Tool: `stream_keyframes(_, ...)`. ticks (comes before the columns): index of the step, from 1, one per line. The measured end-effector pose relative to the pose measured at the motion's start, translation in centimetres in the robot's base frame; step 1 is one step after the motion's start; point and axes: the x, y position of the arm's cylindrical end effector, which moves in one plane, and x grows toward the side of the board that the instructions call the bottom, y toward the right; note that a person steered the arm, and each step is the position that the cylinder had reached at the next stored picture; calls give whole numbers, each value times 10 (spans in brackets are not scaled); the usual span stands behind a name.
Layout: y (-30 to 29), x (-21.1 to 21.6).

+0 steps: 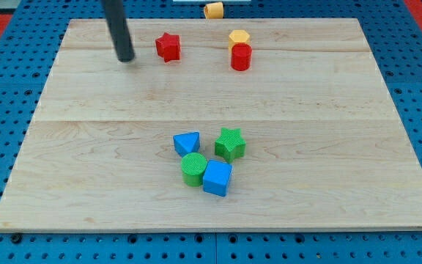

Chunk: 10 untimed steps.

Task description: Move red circle to the right of green blocks and blue blocks

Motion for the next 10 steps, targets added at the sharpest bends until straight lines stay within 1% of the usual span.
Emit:
stream_keyframes(1, -42, 31)
stream_keyframes(2, 29, 48)
stream_keyframes(3, 152, 49)
stream_keyframes(4, 252, 43)
stream_keyframes(5, 278, -3)
stream_keyframes(7, 205, -71)
stream_keyframes(8, 173, -8)
stream_keyframes(9, 208, 107)
stream_keyframes(10, 219, 176)
